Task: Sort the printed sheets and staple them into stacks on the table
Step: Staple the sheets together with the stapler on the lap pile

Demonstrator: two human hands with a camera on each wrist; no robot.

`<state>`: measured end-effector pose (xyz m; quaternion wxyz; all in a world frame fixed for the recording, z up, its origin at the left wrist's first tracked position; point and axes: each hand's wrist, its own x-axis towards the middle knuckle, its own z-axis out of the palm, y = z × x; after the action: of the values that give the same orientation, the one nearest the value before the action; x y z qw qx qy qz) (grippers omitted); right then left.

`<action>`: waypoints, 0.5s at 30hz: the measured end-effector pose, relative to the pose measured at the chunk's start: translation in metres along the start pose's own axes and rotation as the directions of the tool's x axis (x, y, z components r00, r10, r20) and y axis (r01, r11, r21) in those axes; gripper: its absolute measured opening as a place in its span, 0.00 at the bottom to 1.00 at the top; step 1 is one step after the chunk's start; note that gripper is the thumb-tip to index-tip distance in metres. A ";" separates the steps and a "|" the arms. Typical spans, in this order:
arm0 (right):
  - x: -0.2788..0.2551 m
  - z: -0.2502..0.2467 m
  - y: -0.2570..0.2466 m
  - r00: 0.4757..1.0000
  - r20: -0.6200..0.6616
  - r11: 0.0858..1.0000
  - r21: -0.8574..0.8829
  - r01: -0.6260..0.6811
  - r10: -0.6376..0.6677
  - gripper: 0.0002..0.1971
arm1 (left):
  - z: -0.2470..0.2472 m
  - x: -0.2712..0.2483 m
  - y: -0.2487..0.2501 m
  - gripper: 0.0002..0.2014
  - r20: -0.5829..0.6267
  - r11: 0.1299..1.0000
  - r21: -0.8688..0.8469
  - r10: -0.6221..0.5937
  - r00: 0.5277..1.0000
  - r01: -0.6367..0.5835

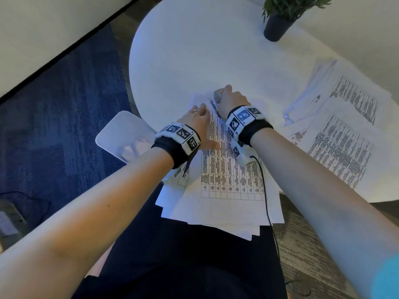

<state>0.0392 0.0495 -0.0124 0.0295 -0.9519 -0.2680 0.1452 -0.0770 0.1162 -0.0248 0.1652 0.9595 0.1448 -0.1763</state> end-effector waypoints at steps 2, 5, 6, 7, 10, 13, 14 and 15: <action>0.003 0.001 -0.003 1.000 0.009 1.000 0.020 -0.019 0.019 0.20 | 0.000 -0.001 0.001 0.53 -0.017 1.000 -0.001 0.014 1.000 -0.014; 0.004 0.002 -0.007 0.999 0.012 0.998 0.051 -0.041 0.041 0.18 | 0.000 -0.001 0.001 0.53 -0.010 1.000 0.016 0.023 1.000 -0.023; 0.004 0.002 -0.007 0.999 0.002 0.998 0.042 -0.035 0.035 0.17 | 0.000 0.000 0.000 0.54 -0.003 0.999 0.024 0.024 1.000 -0.024; 0.003 0.001 -0.006 1.000 -0.011 1.000 0.012 -0.012 0.013 0.17 | 0.000 0.000 0.000 0.55 0.004 0.999 0.027 0.023 1.000 -0.023; 0.002 -0.003 -0.002 0.996 -0.030 0.991 -0.112 0.075 -0.079 0.18 | 0.002 0.002 -0.001 0.57 0.008 1.000 0.021 0.023 1.000 -0.024; 0.005 -0.003 0.000 0.997 -0.013 0.990 -0.119 0.070 -0.072 0.19 | 0.003 0.002 -0.001 0.57 0.015 0.999 0.024 0.030 0.999 -0.030; 0.007 -0.002 -0.001 0.999 -0.007 0.995 -0.096 0.036 -0.037 0.20 | 0.004 0.002 -0.001 0.57 0.016 0.999 0.023 0.030 0.999 -0.031; 0.008 -0.001 -0.003 1.000 0.001 0.998 -0.065 -0.006 0.006 0.20 | 0.003 0.003 -0.002 0.58 0.018 0.999 0.022 0.030 0.999 -0.030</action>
<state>0.0440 0.0564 -0.0130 -0.0021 -0.9531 -0.2696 0.1371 -0.0761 0.1171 -0.0294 0.1583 0.9618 0.1271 -0.1837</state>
